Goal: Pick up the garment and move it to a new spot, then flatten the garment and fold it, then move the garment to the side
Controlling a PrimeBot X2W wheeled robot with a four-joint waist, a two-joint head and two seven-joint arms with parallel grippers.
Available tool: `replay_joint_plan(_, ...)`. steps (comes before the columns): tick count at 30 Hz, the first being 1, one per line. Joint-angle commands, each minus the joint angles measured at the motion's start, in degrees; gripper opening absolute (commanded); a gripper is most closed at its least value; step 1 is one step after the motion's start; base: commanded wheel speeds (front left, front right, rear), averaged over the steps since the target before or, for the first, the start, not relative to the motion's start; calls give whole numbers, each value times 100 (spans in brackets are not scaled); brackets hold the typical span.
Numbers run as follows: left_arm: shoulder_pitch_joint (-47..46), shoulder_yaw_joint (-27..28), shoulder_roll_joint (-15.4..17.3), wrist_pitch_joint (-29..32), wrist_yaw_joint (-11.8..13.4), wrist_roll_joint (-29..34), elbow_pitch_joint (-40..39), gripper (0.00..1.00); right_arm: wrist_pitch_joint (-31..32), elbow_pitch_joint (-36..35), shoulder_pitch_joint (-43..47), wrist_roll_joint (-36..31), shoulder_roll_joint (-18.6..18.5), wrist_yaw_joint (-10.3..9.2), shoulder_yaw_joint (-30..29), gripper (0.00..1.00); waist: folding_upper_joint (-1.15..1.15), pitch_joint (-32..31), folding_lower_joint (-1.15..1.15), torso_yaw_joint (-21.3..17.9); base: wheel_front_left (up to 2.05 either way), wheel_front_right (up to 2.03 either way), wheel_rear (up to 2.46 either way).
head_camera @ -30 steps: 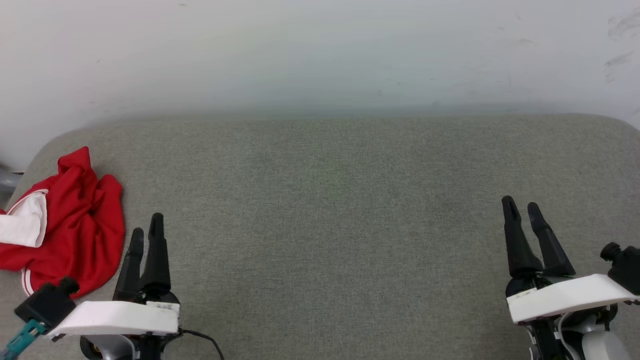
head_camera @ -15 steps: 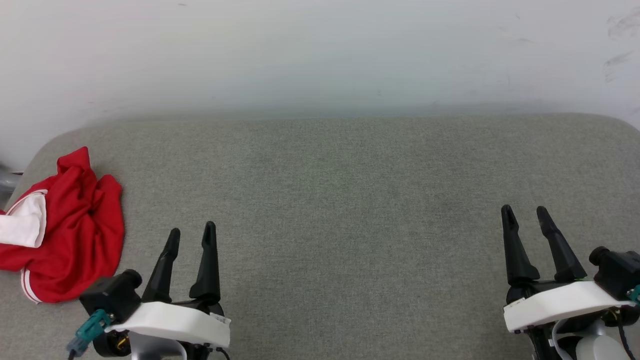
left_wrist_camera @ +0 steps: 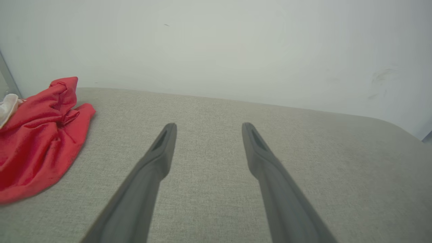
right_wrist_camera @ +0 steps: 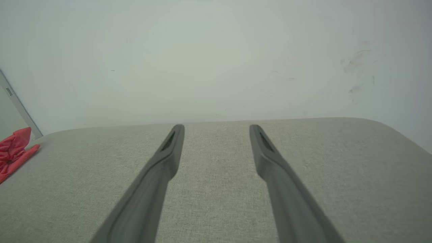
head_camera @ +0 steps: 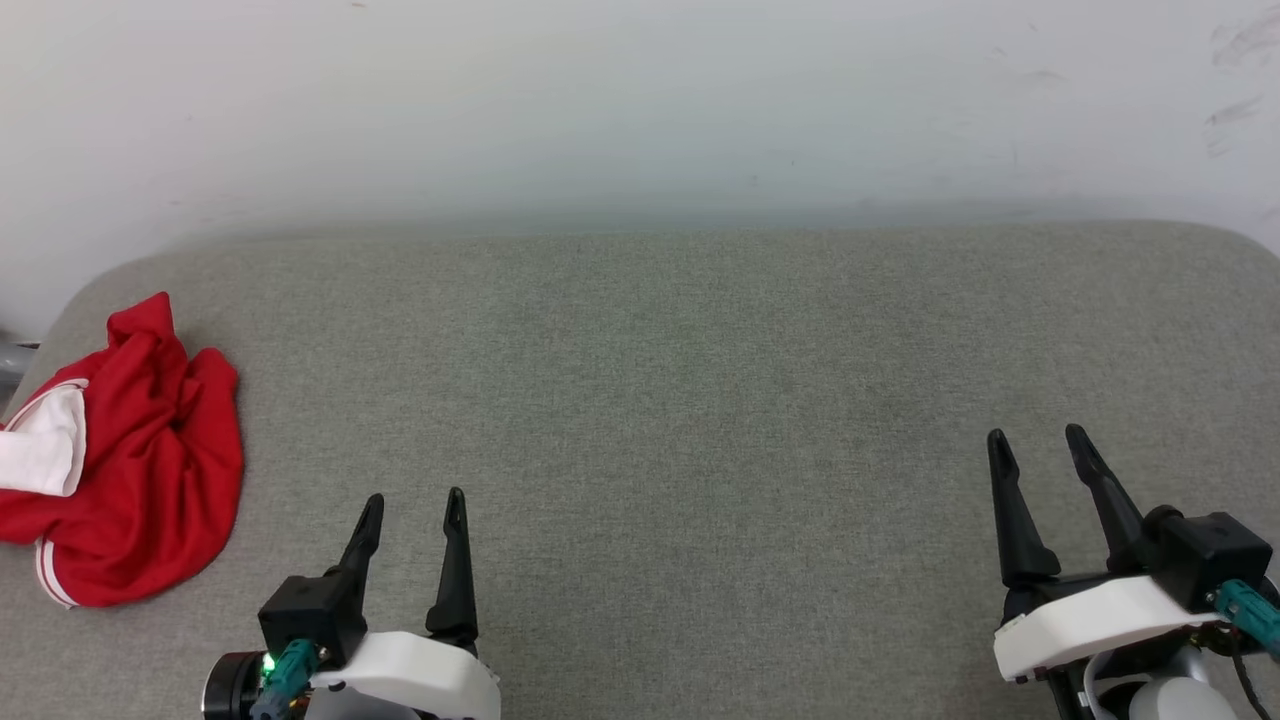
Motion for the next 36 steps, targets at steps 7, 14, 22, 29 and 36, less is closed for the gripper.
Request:
replay_joint_plan(7, 2, 11, -31, -139, 72, 198, -15, 100, -133, -155, 12, -489, 4, -1, 91, 100, 0, 21, 0, 3, 0, 0, 0)
replay_joint_plan(14, 114, 209, -198, -230, -320, 404, 116, 100, -225, -194, 63, -780, 5, -2, 135, 100, 0, 17, 0, 4, 0, 0, 0)
replay_joint_plan(22, 254, 547, -472, -325, -610, 780, 57, 100, -325, -123, 95, -367, 6, -2, 95, 100, 0, 30, 0, -12, 0, 0, 0)
replay_joint_plan(29, 355, 793, -663, -404, -865, 1175, 43, 100, -400, -126, 89, -573, 7, -2, 146, 100, 0, 40, 0, 1, 0, 0, 0)
replay_joint_plan(36, 402, 938, -795, -479, -1061, 1517, 163, 100, -476, -140, 167, -753, 7, -2, 344, 100, 0, -9, 0, 214, 0, 0, 0)
